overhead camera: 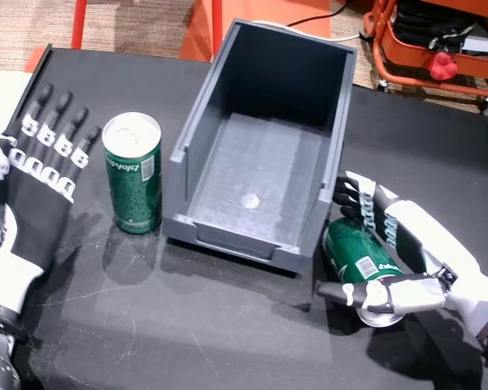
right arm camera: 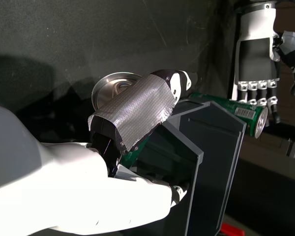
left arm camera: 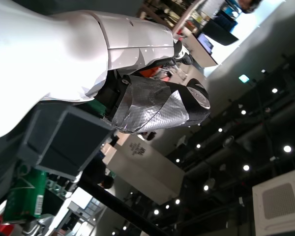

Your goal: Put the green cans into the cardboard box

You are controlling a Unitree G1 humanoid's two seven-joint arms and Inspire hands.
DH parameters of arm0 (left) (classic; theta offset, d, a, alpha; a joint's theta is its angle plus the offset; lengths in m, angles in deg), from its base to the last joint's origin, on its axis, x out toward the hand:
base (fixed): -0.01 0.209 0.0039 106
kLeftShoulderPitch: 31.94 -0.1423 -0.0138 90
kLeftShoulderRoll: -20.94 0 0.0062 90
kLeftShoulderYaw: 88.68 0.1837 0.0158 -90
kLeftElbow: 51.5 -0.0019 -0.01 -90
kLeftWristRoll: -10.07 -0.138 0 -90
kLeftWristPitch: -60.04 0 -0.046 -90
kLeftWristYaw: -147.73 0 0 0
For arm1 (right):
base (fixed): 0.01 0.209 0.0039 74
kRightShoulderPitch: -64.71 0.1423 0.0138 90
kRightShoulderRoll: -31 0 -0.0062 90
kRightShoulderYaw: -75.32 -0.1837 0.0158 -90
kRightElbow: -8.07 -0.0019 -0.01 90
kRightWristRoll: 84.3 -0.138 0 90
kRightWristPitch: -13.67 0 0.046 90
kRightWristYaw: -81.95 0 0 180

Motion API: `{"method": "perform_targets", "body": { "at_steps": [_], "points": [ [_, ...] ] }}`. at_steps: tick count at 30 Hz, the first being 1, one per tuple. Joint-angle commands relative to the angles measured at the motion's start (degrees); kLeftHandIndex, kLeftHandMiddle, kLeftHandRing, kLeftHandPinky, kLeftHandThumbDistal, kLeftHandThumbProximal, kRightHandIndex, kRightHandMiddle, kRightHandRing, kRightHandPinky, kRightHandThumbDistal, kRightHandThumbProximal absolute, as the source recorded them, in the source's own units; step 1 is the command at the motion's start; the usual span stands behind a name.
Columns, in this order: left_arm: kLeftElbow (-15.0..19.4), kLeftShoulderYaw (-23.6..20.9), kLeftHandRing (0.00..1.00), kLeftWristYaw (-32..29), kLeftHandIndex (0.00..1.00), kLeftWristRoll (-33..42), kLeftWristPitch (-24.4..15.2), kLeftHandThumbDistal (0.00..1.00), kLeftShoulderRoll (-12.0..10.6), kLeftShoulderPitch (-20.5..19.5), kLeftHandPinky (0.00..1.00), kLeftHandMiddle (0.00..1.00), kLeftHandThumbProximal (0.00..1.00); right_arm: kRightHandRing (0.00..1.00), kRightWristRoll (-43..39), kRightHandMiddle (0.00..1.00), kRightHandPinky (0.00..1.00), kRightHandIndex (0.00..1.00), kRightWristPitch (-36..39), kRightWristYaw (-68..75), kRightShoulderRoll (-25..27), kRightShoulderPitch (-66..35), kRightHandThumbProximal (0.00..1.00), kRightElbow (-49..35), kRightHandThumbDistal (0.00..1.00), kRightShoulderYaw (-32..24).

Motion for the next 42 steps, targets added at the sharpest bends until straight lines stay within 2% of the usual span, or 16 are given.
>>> {"method": "perform_targets", "body": {
  "at_steps": [1,4,7,16,22,24,29,32,37,42],
  "points": [
    [0.43,0.54,1.0,0.14,1.0,-0.75,-0.26,0.22,-1.22,-2.54,1.0,1.0,0.75,1.0,1.32,1.0,1.0,1.0,-0.27,0.39,0.32,-1.94,0.66,0.82,1.0,0.44],
    [1.56,1.01,1.0,0.01,1.0,-0.66,-0.69,0.2,-1.84,-3.95,1.0,1.0,0.8,1.0,0.82,1.0,1.0,1.0,-0.01,0.24,0.24,-2.85,0.65,0.66,1.0,0.08],
    [2.37,1.51,1.0,-0.38,1.0,-0.76,-1.65,0.25,-2.47,-5.33,1.0,1.0,0.83,1.0,0.84,1.0,1.0,1.0,-0.29,0.61,0.32,-3.25,0.66,0.0,1.0,0.01],
    [5.04,2.14,1.0,-0.79,1.0,0.08,-0.95,0.23,-3.18,-8.38,1.0,1.0,0.83,1.0,0.65,1.0,1.0,1.0,-1.93,-0.06,-0.19,-1.3,0.64,0.01,1.0,0.58],
    [4.32,1.62,1.0,-0.06,1.0,0.1,-1.64,0.3,-2.87,-8.13,1.0,1.0,0.78,0.99,0.54,1.0,1.0,1.0,-2.31,-1.64,0.19,-0.4,0.62,-0.44,1.0,0.98],
    [4.29,1.69,1.0,0.64,1.0,-0.31,-2.33,0.3,-2.79,-7.87,1.0,1.0,0.78,0.98,1.01,0.99,1.0,1.0,-2.15,-1.45,0.29,0.17,0.64,-0.07,1.0,1.06],
    [3.28,1.49,1.0,0.25,1.0,-0.09,-2.78,0.26,-2.47,-6.52,1.0,1.0,0.8,0.98,0.18,1.0,1.0,1.0,-3.27,-2.72,0.69,0.84,0.59,-0.73,1.0,0.46],
    [2.9,1.3,1.0,-0.22,1.0,0.26,-2.68,0.25,-2.52,-5.66,1.0,1.0,0.81,0.98,-0.07,1.0,1.0,1.0,-3.8,-3.25,1.56,0.86,0.62,-2.03,1.0,0.03],
    [2.2,0.29,1.0,-1.78,1.0,2.14,0.83,0.29,-2.12,-4.33,1.0,1.0,0.73,0.95,1.02,0.97,1.0,1.0,-3.11,-2.78,4.32,-0.06,0.66,-5.73,1.0,-0.19],
    [2.11,-0.25,1.0,-1.91,1.0,2.3,1.56,0.3,-2.26,-4.01,1.0,1.0,0.75,0.94,7.48,0.92,1.0,0.93,-5.82,1.73,8.13,1.63,0.67,-3.99,1.0,1.39]
  ]
}}
